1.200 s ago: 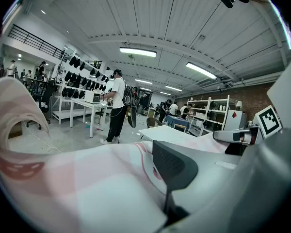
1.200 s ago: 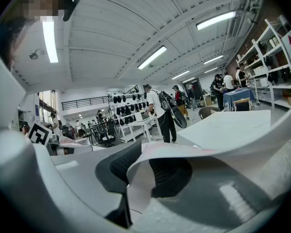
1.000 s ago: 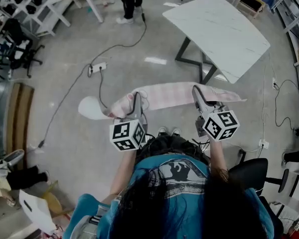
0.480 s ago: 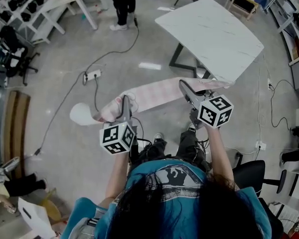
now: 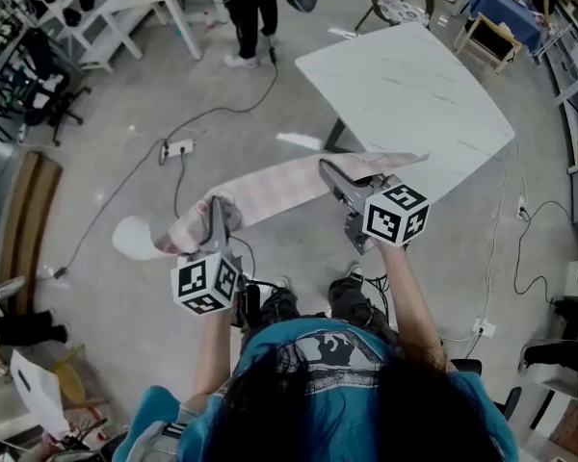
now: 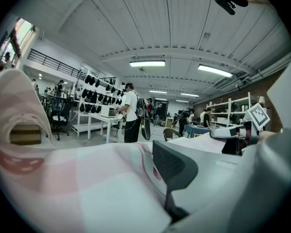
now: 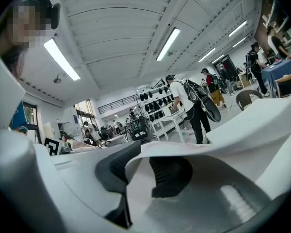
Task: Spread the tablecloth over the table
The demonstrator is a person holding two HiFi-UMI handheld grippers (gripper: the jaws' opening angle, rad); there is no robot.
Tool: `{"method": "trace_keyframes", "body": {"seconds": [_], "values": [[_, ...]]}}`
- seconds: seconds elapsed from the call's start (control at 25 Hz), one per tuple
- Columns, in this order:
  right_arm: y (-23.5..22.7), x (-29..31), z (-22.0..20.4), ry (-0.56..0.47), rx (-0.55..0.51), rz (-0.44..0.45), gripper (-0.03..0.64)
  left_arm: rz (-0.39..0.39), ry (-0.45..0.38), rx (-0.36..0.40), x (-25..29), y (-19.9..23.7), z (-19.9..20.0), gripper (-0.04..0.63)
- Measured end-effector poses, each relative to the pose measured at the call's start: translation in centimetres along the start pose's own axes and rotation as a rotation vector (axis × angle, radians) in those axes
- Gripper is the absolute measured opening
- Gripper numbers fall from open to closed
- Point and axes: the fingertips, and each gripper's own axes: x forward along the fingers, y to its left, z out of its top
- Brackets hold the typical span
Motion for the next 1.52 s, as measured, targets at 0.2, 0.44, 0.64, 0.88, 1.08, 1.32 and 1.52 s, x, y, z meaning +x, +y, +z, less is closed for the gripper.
{"method": "trace_keyframes", "body": {"seconds": [0.2, 0.44, 0.64, 0.88, 1.08, 1.32, 1.52], "values": [[-3.1, -1.6, 1.0, 0.056, 0.028, 0.138, 0.063, 0.115, -0.023, 0.007, 0.6, -3.7, 0.1, 0.083], [-4.9, -2.0, 2.0, 0.089, 0.046, 0.277, 0.061, 0.241, -0.034, 0.017, 0.9, -5.8, 0.8, 0.080], [-5.0, -0.5, 3.2, 0.110, 0.057, 0.367, 0.061, 0.307, -0.027, 0.023, 0.6, -5.9, 1.9, 0.080], [-5.5, 2.3, 3.9, 0.155, 0.032, 0.429, 0.061, 0.366, -0.032, 0.024, 1.2, -5.0, 2.6, 0.080], [-6.3, 5.9, 5.6, 0.188, 0.024, 0.470, 0.061, 0.405, -0.054, 0.015, 3.4, -3.3, 3.8, 0.079], [-8.5, 12.0, 8.6, 0.218, 0.037, 0.510, 0.058, 0.447, -0.102, 0.008, 8.5, -0.3, 5.9, 0.078], [-10.3, 18.7, 11.5, 0.235, 0.070, 0.574, 0.057, 0.503, -0.173, 0.031, 13.0, 2.9, 8.8, 0.078]]}}
